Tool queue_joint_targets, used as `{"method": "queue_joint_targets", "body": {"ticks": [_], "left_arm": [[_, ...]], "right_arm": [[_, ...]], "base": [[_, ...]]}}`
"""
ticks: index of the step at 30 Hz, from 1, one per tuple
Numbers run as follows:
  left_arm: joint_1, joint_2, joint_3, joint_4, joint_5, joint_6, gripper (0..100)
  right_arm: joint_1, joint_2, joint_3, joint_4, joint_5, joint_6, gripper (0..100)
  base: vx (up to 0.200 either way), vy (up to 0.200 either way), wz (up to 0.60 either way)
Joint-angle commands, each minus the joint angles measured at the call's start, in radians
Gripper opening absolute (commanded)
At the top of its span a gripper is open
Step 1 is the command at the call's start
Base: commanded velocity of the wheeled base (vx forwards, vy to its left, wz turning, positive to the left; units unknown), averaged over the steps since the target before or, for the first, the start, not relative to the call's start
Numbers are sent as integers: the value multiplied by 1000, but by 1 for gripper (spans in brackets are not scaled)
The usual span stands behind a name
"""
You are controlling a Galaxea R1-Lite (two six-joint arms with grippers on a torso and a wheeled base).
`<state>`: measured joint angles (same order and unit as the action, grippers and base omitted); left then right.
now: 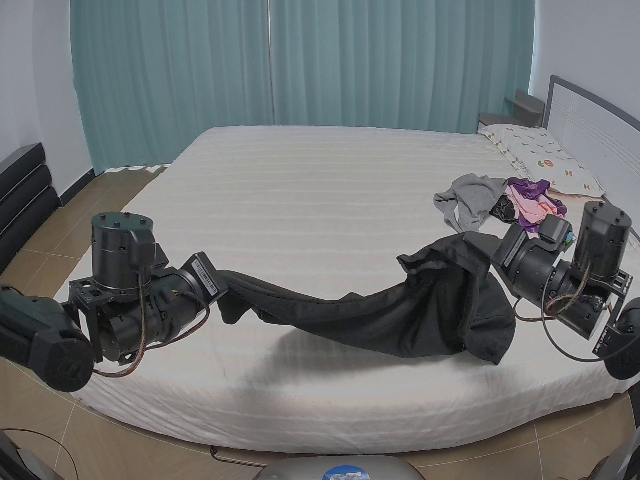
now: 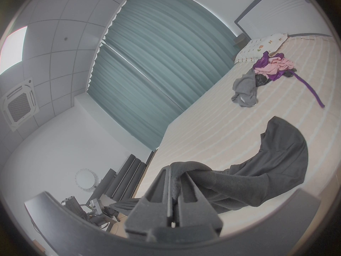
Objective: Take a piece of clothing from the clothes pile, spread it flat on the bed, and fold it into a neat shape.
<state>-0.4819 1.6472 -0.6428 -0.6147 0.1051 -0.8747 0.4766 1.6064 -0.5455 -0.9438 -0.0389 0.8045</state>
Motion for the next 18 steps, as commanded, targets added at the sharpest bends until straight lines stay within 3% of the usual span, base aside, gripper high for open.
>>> {"method": "queue_joint_targets", "body": {"ticks": [1, 8, 13, 18], "left_arm": [[-27, -138, 32, 66, 1, 0, 0], [-52, -279, 18, 164, 2, 2, 0], [-43, -325, -75, 224, 8, 29, 0], [-40, -291, -229, 308, 4, 36, 0]], "right_arm": [[7, -155, 50, 19, -32, -4, 0], [4, -345, 6, 149, -67, -8, 0], [-84, -421, -177, 270, -56, -21, 0], [-101, -395, -364, 366, -55, -21, 0]], "base": [[-200, 0, 0], [-200, 0, 0], [0, 0, 0], [0, 0, 0]]}}
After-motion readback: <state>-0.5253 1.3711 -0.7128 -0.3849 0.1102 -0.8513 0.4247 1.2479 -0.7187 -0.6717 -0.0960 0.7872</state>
